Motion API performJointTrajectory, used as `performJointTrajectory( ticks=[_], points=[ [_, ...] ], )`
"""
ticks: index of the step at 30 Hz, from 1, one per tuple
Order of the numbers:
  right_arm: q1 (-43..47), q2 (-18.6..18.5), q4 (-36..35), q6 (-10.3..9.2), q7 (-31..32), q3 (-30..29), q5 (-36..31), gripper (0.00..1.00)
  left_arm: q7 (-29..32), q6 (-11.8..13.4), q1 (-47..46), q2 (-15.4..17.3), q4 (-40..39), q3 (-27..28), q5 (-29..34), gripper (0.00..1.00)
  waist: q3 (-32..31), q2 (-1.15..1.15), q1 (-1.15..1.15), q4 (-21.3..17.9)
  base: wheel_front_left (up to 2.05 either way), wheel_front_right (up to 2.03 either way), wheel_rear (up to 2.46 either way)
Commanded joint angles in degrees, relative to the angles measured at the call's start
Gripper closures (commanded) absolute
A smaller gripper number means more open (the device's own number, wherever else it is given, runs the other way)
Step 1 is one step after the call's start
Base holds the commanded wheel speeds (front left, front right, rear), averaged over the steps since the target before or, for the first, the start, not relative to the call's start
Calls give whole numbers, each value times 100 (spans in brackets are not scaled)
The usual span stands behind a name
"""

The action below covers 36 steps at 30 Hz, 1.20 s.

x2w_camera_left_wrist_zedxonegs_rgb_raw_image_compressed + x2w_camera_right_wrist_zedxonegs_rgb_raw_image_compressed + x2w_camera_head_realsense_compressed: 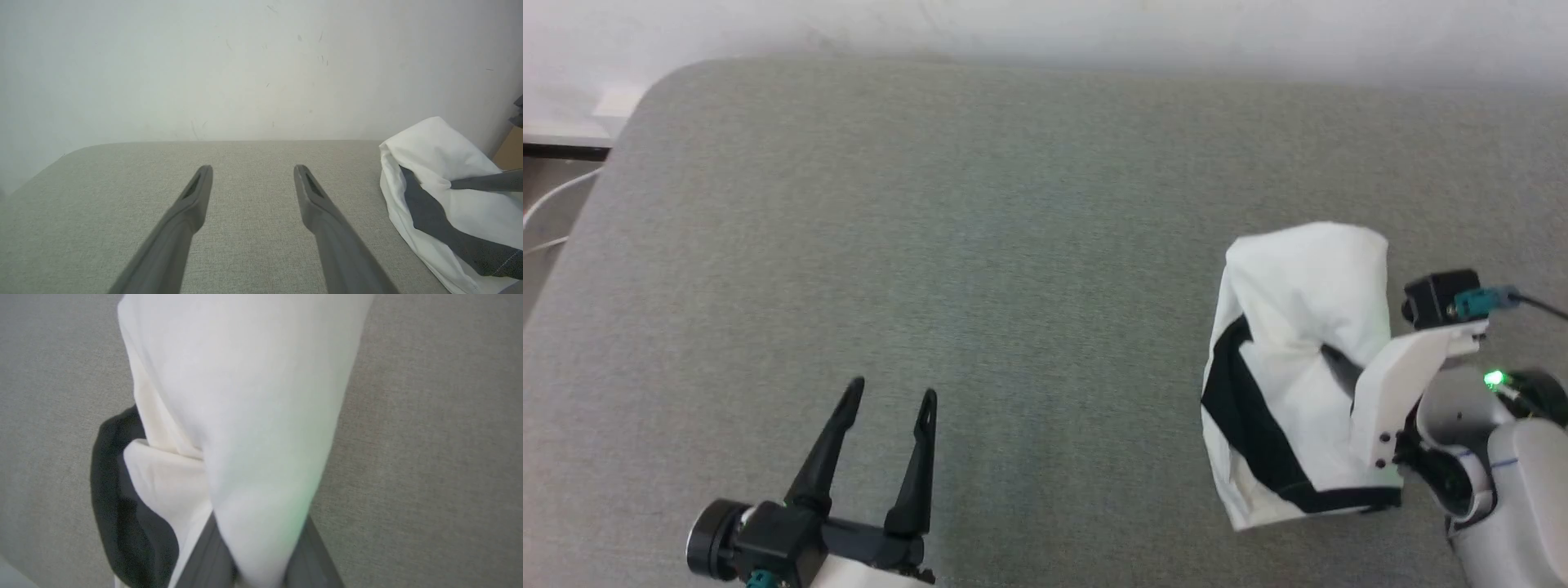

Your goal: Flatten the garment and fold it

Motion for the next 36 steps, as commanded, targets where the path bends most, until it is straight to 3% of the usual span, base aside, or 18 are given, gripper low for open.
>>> performJointTrajectory(
  ticks=[1,16,24,36],
  points=[
    [-163,-67,27,-4,17,33,-20,100,-27,-35,-128,33,-62,5,35,0,178,0,0,-216,0,0,0],
    [-1261,-746,616,-4,-46,555,-10,100,-27,-43,-598,213,-208,-269,77,0,516,0,0,-1127,0,0,0],
    [-1858,-1035,688,-4,-205,823,-30,100,-27,-44,-784,402,-294,-306,100,0,996,0,0,-1587,0,0,0],
    [-2533,-1765,851,-4,-259,678,7,100,-27,-45,-1250,843,-674,-350,219,0,1911,0,0,-1821,0,0,0]
  ],
)
